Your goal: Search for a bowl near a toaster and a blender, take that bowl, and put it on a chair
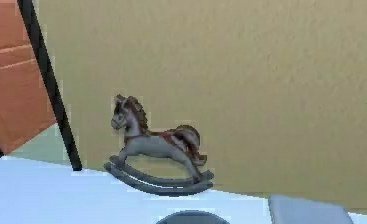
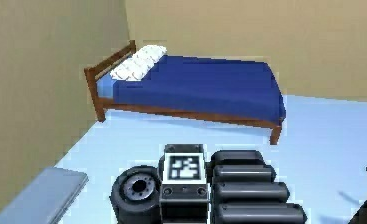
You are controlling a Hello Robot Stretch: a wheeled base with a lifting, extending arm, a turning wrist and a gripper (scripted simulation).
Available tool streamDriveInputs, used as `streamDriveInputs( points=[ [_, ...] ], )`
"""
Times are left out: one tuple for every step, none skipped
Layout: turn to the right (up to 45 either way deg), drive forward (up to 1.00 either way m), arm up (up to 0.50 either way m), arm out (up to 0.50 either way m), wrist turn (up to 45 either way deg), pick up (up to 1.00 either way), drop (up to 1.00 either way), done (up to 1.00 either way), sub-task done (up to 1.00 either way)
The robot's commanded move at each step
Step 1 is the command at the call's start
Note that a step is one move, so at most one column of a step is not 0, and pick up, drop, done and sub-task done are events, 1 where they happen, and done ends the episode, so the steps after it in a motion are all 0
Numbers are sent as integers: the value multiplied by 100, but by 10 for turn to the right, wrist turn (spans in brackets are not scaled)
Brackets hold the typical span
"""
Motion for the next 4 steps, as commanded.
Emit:
streamDriveInputs(
  points=[
    [-240, 0, 0, 0, 0, 0, 0, 0, 0],
    [450, 0, 0, 0, 0, 0, 0, 0, 0],
    [450, 0, 0, 0, 0, 0, 0, 0, 0],
    [450, 0, 0, 0, 0, 0, 0, 0, 0]
  ],
)
